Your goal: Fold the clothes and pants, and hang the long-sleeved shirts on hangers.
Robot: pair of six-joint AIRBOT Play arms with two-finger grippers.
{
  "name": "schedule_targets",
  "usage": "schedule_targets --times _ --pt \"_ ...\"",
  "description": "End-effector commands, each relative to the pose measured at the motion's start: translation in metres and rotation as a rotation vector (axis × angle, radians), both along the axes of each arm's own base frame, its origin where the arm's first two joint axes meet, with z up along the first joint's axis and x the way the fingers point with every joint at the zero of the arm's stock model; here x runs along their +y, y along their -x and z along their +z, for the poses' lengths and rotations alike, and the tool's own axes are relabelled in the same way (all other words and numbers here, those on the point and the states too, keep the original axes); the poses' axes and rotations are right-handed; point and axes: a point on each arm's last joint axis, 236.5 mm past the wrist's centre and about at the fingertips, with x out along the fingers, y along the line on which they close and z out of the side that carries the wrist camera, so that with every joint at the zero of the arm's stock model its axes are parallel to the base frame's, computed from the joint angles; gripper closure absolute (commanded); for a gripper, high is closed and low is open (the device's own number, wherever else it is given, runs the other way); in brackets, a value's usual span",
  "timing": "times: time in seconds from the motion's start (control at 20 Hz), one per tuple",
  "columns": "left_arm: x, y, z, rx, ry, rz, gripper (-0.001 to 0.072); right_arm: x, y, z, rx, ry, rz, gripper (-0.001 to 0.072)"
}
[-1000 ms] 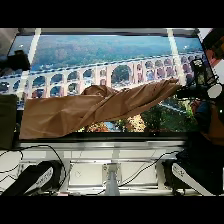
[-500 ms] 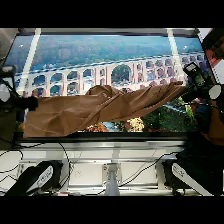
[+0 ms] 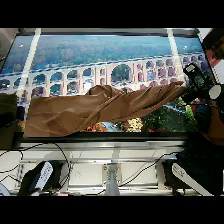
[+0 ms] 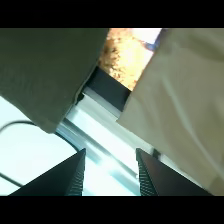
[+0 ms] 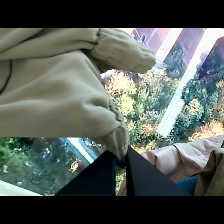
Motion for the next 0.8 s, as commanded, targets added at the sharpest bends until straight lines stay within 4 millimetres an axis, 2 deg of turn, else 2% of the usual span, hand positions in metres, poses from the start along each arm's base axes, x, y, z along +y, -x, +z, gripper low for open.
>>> schedule_targets --times 0.0,0.05,0.1,0.25,0.4,0.6,0.75 --pt "0.013 0.007 -0.016 -0.205 0.250 0.226 0.0364 0.000 0.000 0.000 -0.001 -0.001 0.000 0.0682" --pt "0.011 0.009 -0.028 -0.210 0.339 0.231 0.0223 0.000 0.000 0.000 -0.001 -0.001 0.000 0.0683" --pt "0.009 0.016 -0.040 -0.186 0.411 0.234 0.0023 0.000 0.000 0.000 0.000 -0.002 0.000 0.0683" --pt "-0.008 0.034 -0.074 -0.059 0.587 0.211 0.0017 0.000 -0.001 0.001 -0.007 0.000 0.000 0.0683" --pt "-0.018 0.029 -0.095 -0.029 0.686 0.130 0.0021 0.000 -0.002 0.001 -0.009 0.001 0.000 0.0682" --pt "0.005 0.020 -0.105 -0.071 0.603 0.143 0.0100 0.000 -0.002 0.001 -0.009 0.000 0.000 0.0682" --pt "0.011 0.017 -0.112 -0.075 0.594 0.153 0.0134 0.000 -0.002 0.001 -0.010 -0.003 0.000 0.0682"
